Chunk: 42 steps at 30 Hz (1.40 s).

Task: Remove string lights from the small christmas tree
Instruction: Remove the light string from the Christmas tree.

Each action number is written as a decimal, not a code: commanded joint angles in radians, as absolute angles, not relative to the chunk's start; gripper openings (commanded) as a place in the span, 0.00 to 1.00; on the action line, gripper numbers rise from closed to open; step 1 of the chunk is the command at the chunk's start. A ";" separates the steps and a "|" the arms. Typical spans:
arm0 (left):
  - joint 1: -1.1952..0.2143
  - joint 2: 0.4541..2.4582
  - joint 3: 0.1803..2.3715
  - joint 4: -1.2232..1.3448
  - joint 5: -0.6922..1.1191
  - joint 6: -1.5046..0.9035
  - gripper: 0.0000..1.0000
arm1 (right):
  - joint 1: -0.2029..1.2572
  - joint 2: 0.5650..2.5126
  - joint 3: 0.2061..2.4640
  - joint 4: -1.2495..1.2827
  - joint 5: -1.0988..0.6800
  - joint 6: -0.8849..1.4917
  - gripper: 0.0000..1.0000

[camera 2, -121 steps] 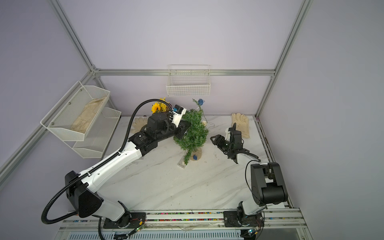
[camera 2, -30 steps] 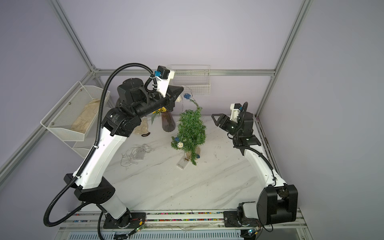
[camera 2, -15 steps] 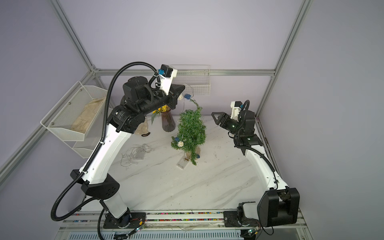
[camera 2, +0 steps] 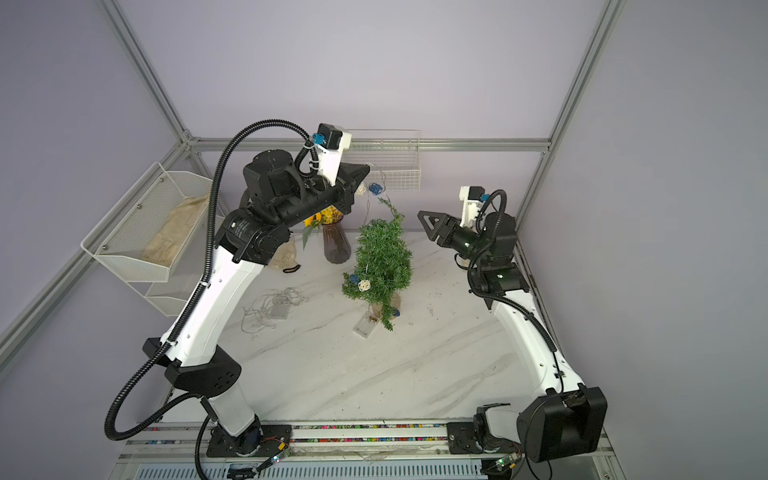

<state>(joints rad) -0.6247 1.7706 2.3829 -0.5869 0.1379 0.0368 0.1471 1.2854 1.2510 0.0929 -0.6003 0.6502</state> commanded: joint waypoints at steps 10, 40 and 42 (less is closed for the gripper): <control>-0.611 1.721 2.314 -0.531 0.154 0.012 0.00 | 0.322 1.166 1.238 0.267 -0.593 0.521 0.55; -0.594 1.615 2.219 -0.536 0.148 0.009 0.00 | 0.643 1.381 1.341 0.194 -0.249 0.389 0.52; -0.591 1.612 2.214 -0.536 0.149 0.011 0.00 | 0.643 1.376 1.339 0.187 -0.251 0.389 0.52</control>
